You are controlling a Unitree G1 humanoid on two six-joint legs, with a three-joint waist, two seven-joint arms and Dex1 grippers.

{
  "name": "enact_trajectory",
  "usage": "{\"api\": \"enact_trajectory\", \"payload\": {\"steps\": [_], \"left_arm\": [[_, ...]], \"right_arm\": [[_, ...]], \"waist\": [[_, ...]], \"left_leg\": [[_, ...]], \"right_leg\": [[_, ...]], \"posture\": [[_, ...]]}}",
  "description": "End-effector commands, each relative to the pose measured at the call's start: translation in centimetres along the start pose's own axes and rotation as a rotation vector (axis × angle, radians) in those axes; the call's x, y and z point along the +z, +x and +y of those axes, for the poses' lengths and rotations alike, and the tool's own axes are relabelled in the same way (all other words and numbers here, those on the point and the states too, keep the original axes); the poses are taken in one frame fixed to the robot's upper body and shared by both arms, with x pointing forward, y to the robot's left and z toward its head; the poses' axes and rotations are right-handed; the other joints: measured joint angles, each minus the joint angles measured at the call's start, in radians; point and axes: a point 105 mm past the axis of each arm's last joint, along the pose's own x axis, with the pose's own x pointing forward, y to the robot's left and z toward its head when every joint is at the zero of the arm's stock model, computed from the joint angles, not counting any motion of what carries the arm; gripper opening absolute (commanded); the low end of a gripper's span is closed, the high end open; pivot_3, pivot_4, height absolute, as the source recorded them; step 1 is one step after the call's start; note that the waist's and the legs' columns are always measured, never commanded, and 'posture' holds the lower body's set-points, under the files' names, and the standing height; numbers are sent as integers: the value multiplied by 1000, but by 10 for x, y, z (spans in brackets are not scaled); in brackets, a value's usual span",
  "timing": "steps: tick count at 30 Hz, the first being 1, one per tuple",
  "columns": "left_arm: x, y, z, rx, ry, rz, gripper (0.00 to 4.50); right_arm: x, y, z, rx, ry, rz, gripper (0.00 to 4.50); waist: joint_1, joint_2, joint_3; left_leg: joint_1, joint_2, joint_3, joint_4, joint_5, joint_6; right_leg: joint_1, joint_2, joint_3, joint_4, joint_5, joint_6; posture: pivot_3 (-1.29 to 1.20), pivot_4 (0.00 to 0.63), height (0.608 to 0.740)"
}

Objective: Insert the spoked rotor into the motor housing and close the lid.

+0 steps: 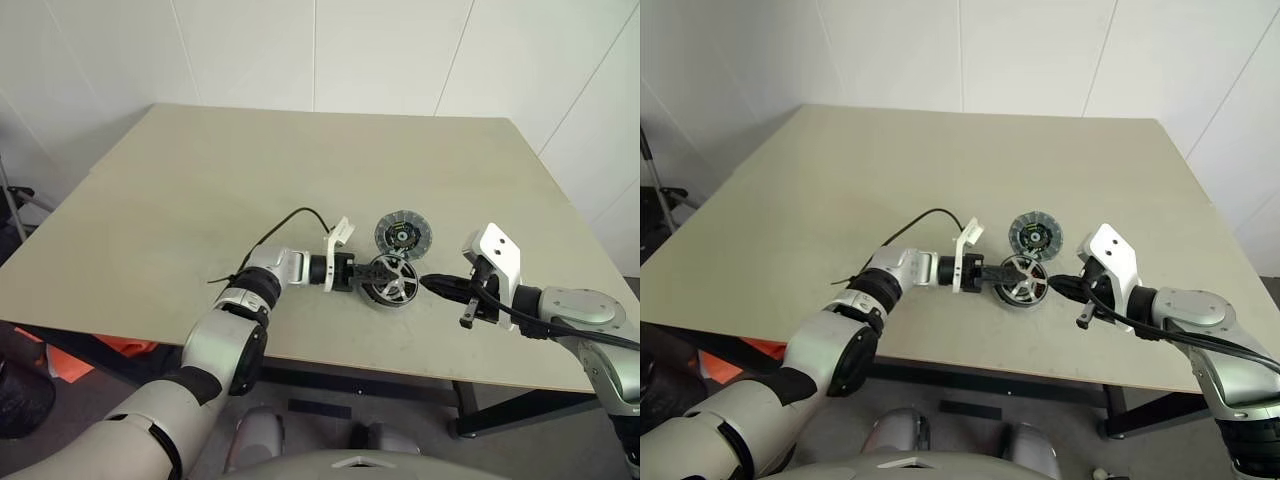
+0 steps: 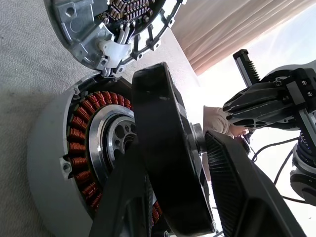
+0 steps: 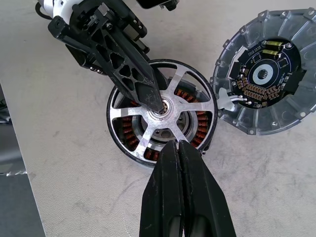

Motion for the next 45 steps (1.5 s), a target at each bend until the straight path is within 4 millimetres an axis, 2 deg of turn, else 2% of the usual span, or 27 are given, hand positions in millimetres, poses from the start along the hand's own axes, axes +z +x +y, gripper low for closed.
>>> {"api": "enact_trajectory", "payload": {"steps": [1, 2, 6, 10, 14, 17, 19, 25, 28, 32, 36, 39, 41, 45], "left_arm": [[5, 2, 0, 22, 40, -4, 1219], [5, 2, 2, 33, 45, -6, 1957], [5, 1, 2, 42, 34, 5, 3171], [11, -7, -3, 12, 40, 3, 3171], [25, -27, -16, -41, 85, -10, 3171], [41, -49, -22, -37, 130, -36, 3171], [51, -64, -26, -23, 167, -56, 3171], [83, -107, -37, 33, 259, -133, 3171], [90, -125, -39, 72, 303, -152, 3171], [88, -141, -38, 144, 480, -93, 3171], [79, -146, -36, 178, 640, -4, 3171], [55, -148, -14, 270, 863, 188, 3171], [49, -147, -11, 255, 852, 189, 3171], [46, -144, -13, 240, 826, 155, 3171]], "right_arm": [[10, 0, 4, 4, -44, -31, 0], [10, 0, 4, 3, -44, -32, 0], [10, 0, 3, 1, -42, -33, 0], [10, 1, 2, 0, -40, -35, 0], [10, 3, 2, 2, -37, -40, 0], [9, 5, 2, 3, -34, -42, 0], [9, 6, 1, 4, -34, -43, 0], [11, 11, 0, 16, -33, -57, 0], [17, 13, 2, 31, -34, -80, 0], [39, 14, 5, 73, -58, -132, 0], [44, 28, 9, 126, -191, -77, 0], [29, 44, 8, 127, -295, -1, 0], [17, 54, 7, 125, -333, 25, 0], [11, 64, 1, 100, -338, 13, 0]], "waist": [[0, 0, 0], [0, 0, 0], [0, 0, 0], [-3, 0, 0], [-5, 1, 0], [-3, 1, 0], [-3, 1, 0], [-3, 2, 0], [-4, 2, 0], [-6, 2, 0], [-6, 3, 0], [-6, 3, 0], [-5, 3, 0], [-7, 2, 1]], "left_leg": [[0, 0, 0, 0, 0, 0], [0, 0, 0, 0, 0, 0], [1, 0, 0, 0, 0, 0], [4, 0, 0, 0, 0, 0], [3, 0, 0, -2, 1, -1], [1, 0, 0, -3, 1, -2], [0, 0, 0, -2, 1, -1], [0, 0, 0, -2, 0, 0], [1, 0, 0, -2, 0, -1], [0, 0, 0, -2, 0, -1], [1, 0, 0, -2, 1, -2], [0, 0, 0, -2, 1, -5], [0, 0, 0, -2, 0, -7], [-3, 0, 0, -1, 1, -8]], "right_leg": [[0, 0, 0, 0, 0, 0], [0, 0, 0, 0, 0, 0], [2, 0, 0, 0, 0, 0], [4, 0, 0, 0, 0, 1], [1, 0, 0, 0, 0, 1], [-3, 0, 0, 0, 0, 0], [-4, 0, 0, 0, 4, -7], [-4, 0, 0, 0, 4, -7], [-4, 0, 0, 0, 4, -7], [-5, 0, 0, 0, 4, -7], [-4, 0, 0, 0, 4, -7], [-4, 0, 0, 0, 4, -7], [-4, 0, 0, 0, 4, -7], [-7, 0, 0, 2, 5, -7]], "posture": [[0, 0, 740], [0, 0, 740], [0, 0, 740], [0, 0, 740], [0, 0, 740], [0, 0, 740], [0, 0, 740], [0, 0, 740], [0, 0, 740], [0, 0, 740], [0, 0, 740], [0, 0, 740], [0, 0, 740], [0, 0, 740]]}}
